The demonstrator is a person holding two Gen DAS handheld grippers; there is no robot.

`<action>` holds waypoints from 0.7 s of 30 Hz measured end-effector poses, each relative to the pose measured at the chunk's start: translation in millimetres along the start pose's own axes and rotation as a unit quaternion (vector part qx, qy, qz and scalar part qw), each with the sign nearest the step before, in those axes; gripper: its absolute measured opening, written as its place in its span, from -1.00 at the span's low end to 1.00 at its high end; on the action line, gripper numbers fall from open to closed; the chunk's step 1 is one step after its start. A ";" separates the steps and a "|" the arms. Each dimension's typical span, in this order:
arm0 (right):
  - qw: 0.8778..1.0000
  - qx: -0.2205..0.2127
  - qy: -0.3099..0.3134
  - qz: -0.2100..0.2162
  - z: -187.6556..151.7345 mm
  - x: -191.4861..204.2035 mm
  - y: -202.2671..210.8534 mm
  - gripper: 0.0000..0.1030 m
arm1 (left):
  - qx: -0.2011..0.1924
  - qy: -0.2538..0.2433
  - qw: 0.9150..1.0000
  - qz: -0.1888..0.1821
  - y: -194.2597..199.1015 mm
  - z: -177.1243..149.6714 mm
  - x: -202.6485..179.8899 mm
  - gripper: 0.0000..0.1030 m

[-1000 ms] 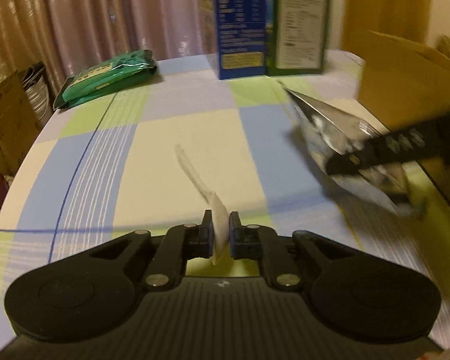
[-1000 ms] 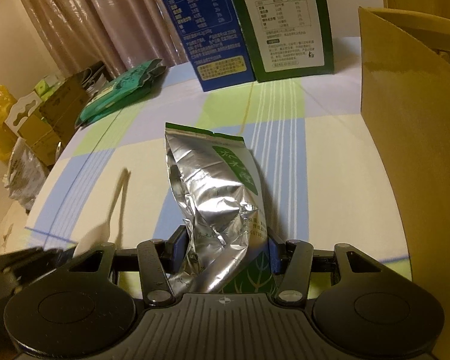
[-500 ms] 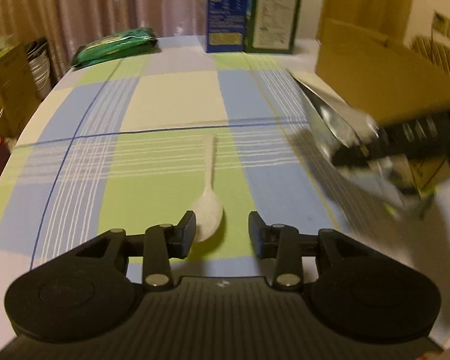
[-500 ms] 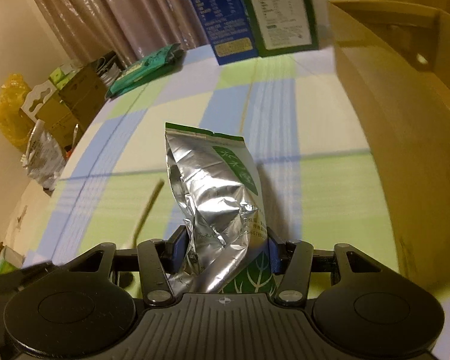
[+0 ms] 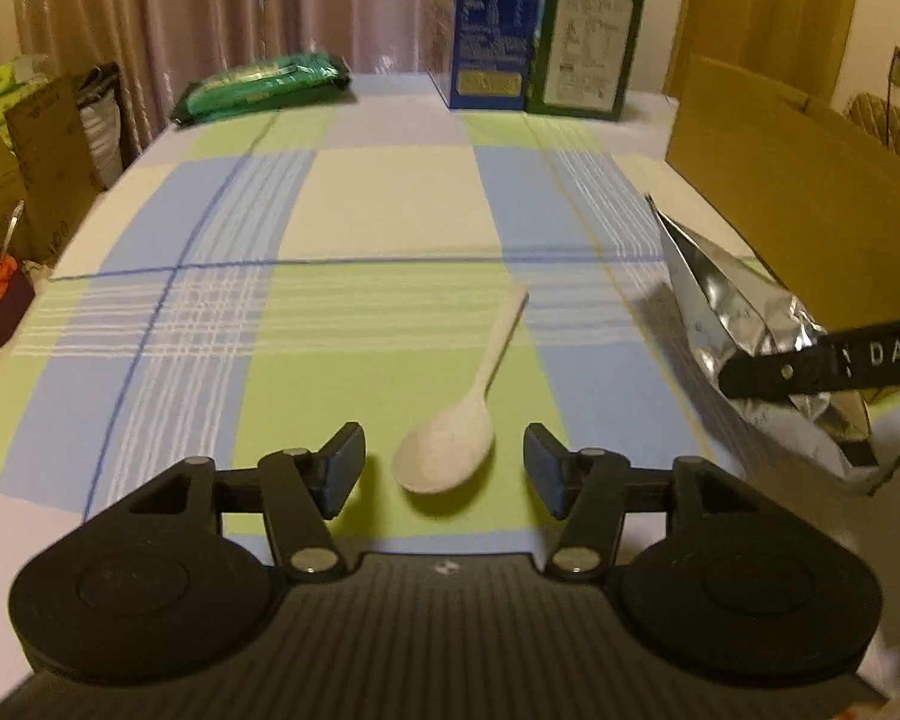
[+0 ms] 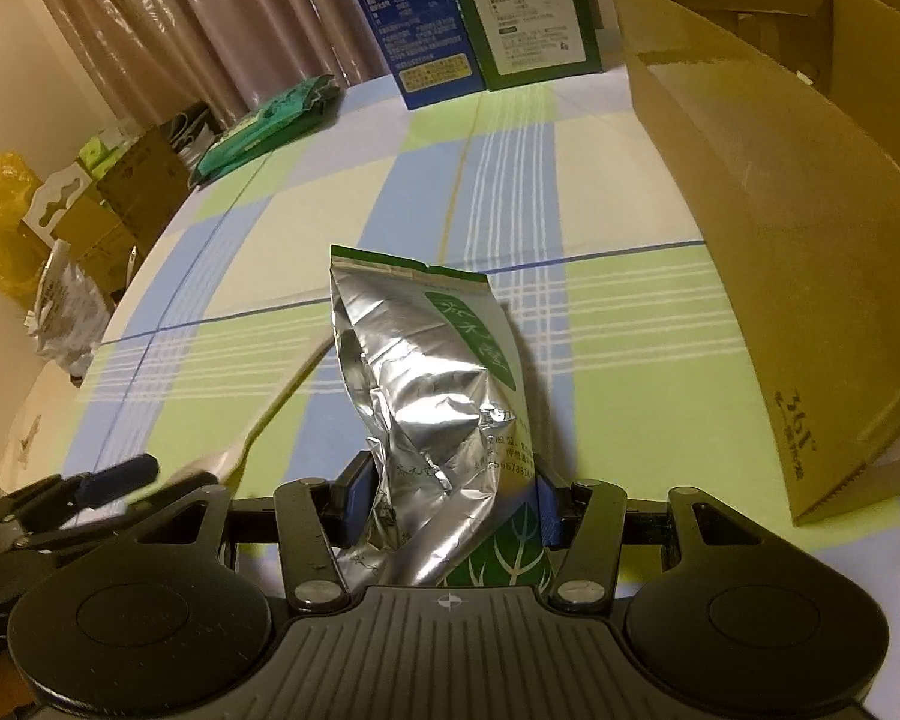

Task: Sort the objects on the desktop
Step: 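Lift the spoon with the left tool while the right tool holds the silver bag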

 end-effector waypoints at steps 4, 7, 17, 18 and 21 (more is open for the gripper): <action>1.000 0.003 -0.001 0.001 -1.0 2.3 -3.2 -0.05 | 0.001 -0.049 0.999 -0.007 -3.2 0.1 -12.8 0.03; 1.000 0.006 -0.001 0.001 -2.3 1.9 -4.0 -0.05 | 0.011 -0.092 0.996 -0.015 -8.4 -2.0 -20.1 0.02; 1.000 0.008 0.001 0.003 -3.4 3.9 -3.8 -0.05 | 0.020 -0.075 0.997 -0.014 -11.6 -0.3 -5.3 -0.22; 1.000 0.008 0.001 0.003 -3.1 3.7 -3.9 -0.05 | 0.020 -0.074 0.997 -0.017 -11.3 0.3 -4.8 -0.22; 1.000 0.007 -0.002 0.003 -2.9 3.2 -3.9 -0.05 | 0.026 -0.080 0.996 -0.021 -13.2 -0.5 -5.0 -0.24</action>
Point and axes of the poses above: each gripper's, at about its wrist camera, not at the fingertips, and y roughly against the way its jaws point, x to its left, z to its top, the point moved 10 cm from there along -y, roughly the way its jaws point, and after that the axes turned 2 degrees about z, right-handed, at the moved point
